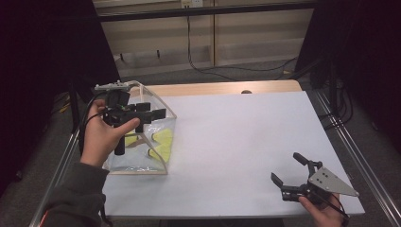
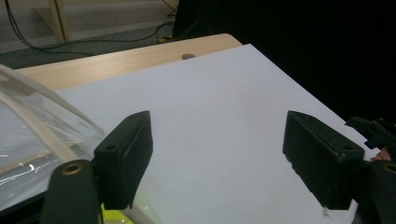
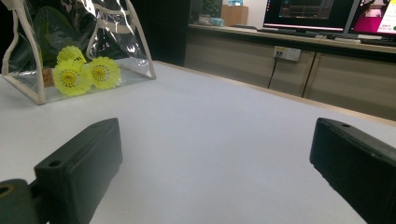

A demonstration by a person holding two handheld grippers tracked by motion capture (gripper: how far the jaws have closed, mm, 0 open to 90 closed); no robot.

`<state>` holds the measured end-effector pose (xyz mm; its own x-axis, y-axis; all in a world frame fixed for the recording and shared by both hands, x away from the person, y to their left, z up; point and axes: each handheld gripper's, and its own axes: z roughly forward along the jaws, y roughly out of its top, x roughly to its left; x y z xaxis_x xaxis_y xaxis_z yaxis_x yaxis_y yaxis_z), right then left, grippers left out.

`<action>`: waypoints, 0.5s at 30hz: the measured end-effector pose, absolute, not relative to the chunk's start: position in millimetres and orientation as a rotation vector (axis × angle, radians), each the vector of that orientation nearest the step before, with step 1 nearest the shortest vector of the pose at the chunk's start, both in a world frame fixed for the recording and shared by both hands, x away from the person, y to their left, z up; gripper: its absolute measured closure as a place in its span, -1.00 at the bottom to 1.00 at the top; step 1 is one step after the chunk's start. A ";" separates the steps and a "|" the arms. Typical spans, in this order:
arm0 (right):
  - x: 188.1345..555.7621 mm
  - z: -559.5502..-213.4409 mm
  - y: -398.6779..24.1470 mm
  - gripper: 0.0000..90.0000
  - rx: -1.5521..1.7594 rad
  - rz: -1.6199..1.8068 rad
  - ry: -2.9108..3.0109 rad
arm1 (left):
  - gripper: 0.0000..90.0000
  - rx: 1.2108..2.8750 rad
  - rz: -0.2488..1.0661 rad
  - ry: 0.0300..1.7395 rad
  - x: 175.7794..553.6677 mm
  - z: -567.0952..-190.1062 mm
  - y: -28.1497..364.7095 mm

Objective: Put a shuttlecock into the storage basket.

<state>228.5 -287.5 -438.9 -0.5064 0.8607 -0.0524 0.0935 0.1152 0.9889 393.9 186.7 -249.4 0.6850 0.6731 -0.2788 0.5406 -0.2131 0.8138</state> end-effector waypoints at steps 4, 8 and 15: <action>228.3 -438.8 -286.8 -0.95 0.934 1.451 1.724 | -0.57 1.883 0.165 0.923 390.5 -253.0 180.6; 228.1 -438.9 -287.4 -0.95 0.937 1.455 1.725 | -0.64 1.878 0.166 0.908 387.5 -255.9 177.5; 227.9 -438.7 -287.1 -0.95 0.935 1.449 1.726 | -0.69 1.882 0.159 0.884 381.8 -263.3 172.0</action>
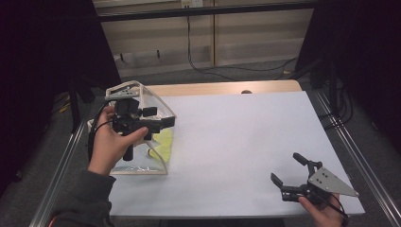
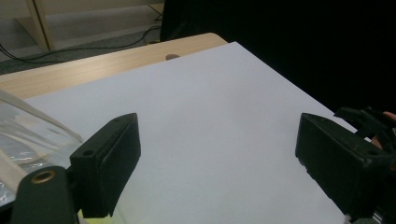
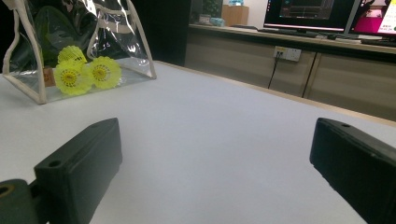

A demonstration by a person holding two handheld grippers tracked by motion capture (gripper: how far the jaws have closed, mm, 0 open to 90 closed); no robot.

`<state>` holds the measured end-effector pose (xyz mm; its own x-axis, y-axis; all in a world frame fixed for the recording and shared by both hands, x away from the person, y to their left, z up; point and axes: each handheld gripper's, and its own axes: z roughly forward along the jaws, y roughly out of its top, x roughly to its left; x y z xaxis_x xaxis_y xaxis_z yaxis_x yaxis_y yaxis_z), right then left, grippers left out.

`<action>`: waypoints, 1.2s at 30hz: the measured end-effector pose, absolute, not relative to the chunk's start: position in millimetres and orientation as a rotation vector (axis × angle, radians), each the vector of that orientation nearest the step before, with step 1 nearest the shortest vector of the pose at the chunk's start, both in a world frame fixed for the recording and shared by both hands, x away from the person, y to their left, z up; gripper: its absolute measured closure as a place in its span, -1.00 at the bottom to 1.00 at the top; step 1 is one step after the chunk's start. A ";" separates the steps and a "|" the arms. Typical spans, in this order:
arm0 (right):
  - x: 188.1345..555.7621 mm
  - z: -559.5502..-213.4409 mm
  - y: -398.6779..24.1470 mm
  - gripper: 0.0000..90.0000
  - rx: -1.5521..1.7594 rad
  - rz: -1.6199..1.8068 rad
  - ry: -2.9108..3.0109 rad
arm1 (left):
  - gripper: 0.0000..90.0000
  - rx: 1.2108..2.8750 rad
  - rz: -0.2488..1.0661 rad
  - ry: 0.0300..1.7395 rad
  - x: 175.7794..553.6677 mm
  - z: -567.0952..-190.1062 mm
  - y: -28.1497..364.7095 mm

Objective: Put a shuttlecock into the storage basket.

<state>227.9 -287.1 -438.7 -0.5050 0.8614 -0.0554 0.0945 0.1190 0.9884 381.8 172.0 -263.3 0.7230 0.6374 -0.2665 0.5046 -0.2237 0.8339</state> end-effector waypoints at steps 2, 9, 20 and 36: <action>227.8 -438.6 -287.0 -0.95 0.933 1.451 1.727 | -0.69 1.882 0.150 0.875 380.4 -265.8 171.2; 227.6 -438.9 -287.0 -0.95 0.935 1.450 1.727 | -0.82 1.872 0.166 0.813 374.2 -269.9 169.6; 227.8 -439.1 -286.2 -0.95 0.935 1.445 1.731 | -0.81 1.855 0.109 0.763 364.9 -265.8 158.5; 227.5 -439.0 -286.4 -0.95 0.934 1.449 1.731 | -0.84 1.854 0.068 0.705 350.7 -287.3 141.1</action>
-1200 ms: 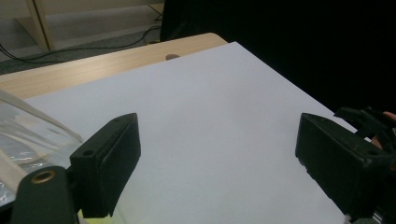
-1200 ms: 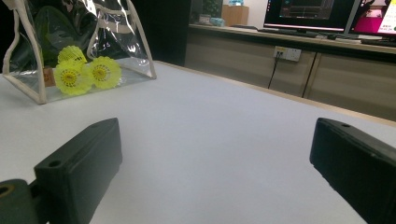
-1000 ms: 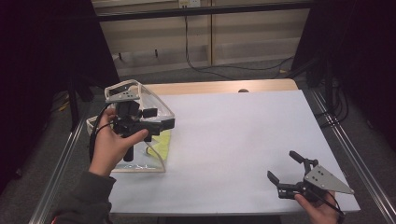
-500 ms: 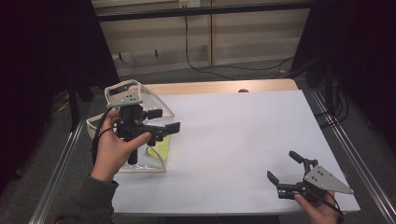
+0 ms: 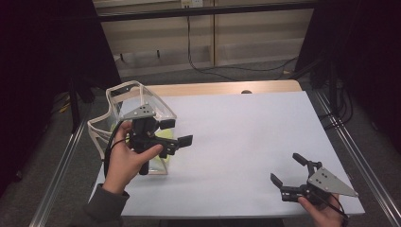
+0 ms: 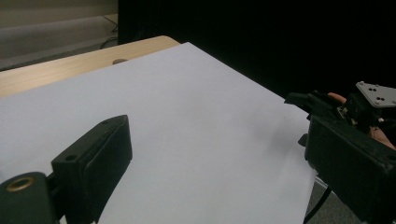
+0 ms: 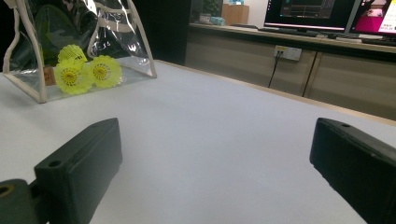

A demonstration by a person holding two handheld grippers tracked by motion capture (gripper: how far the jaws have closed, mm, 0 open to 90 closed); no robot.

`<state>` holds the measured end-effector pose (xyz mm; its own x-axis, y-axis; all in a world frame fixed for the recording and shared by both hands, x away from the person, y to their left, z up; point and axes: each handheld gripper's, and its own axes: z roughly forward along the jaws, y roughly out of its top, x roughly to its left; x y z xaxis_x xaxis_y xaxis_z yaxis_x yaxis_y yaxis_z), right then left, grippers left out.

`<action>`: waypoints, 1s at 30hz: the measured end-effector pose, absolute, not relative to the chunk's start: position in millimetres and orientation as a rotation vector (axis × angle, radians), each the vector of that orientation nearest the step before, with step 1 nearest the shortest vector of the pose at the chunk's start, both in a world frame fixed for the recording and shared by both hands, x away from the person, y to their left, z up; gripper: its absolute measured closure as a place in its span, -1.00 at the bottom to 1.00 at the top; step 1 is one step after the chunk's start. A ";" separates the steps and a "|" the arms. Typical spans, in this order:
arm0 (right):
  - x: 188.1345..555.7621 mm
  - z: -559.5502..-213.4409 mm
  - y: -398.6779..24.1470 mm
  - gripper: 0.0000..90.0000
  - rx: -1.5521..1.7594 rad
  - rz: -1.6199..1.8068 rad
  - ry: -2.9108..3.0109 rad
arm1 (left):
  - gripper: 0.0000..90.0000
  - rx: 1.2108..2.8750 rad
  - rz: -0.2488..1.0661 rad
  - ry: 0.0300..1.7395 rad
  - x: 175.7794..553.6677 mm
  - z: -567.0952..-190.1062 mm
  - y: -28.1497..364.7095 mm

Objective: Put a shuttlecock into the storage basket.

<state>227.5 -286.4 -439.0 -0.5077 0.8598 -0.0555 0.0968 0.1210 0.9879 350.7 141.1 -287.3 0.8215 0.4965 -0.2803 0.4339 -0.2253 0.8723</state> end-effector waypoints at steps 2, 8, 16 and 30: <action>227.6 -439.1 -286.5 -0.95 0.934 1.448 1.731 | -0.85 1.854 0.051 0.700 349.3 -291.1 140.3; 227.6 -439.0 -286.3 -0.95 0.934 1.449 1.731 | -0.87 1.850 0.042 0.686 346.2 -301.2 140.1; 227.6 -439.1 -286.3 -0.95 0.936 1.448 1.731 | -0.91 1.834 0.021 0.660 340.4 -318.9 142.0; 227.6 -439.0 -286.5 -0.95 0.935 1.449 1.729 | -0.95 1.844 0.006 0.584 328.0 -351.3 143.1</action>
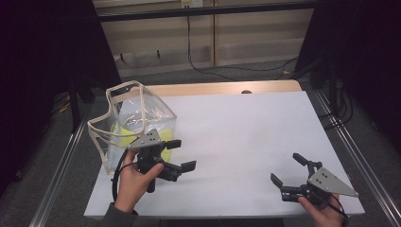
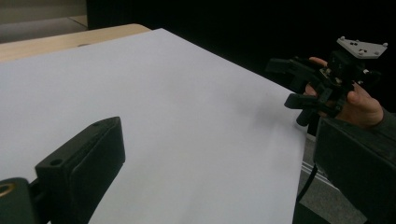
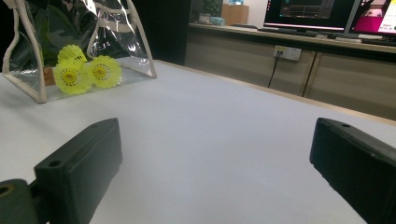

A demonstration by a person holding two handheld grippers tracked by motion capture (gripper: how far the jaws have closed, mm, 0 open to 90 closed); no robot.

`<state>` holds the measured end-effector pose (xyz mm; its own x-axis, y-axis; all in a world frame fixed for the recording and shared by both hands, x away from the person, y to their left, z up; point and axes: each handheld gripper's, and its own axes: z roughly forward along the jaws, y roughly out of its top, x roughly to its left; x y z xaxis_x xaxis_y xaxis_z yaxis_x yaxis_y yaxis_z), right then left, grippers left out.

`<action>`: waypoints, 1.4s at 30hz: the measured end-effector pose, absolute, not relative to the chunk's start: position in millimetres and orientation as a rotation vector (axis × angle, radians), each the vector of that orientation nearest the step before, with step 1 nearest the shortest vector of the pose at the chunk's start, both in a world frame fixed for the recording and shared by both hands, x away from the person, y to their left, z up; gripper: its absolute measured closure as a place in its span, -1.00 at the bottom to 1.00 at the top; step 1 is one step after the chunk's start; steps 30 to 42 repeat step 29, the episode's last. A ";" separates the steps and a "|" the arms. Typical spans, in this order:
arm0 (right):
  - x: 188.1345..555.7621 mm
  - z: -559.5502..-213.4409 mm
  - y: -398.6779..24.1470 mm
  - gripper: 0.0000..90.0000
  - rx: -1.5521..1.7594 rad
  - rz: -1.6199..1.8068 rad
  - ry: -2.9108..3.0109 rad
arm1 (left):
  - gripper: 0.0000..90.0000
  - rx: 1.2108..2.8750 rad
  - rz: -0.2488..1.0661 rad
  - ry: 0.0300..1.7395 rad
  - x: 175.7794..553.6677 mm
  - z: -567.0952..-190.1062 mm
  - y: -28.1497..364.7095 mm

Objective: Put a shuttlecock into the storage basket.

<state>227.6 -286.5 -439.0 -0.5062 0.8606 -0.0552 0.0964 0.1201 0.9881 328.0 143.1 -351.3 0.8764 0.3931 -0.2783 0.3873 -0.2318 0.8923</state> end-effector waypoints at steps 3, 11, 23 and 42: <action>227.4 -439.1 -286.3 -0.95 0.934 1.447 1.732 | -0.95 1.831 0.007 0.589 326.0 -360.0 145.2; 227.5 -439.0 -286.2 -0.95 0.933 1.446 1.732 | -0.95 1.830 -0.013 0.562 321.6 -377.7 149.2; 227.6 -439.2 -286.1 -0.95 0.932 1.446 1.732 | -0.94 1.835 -0.014 0.537 315.0 -401.1 156.1; 227.9 -439.6 -285.9 -0.95 0.931 1.446 1.735 | -0.94 1.797 -0.004 0.546 313.5 -412.3 159.0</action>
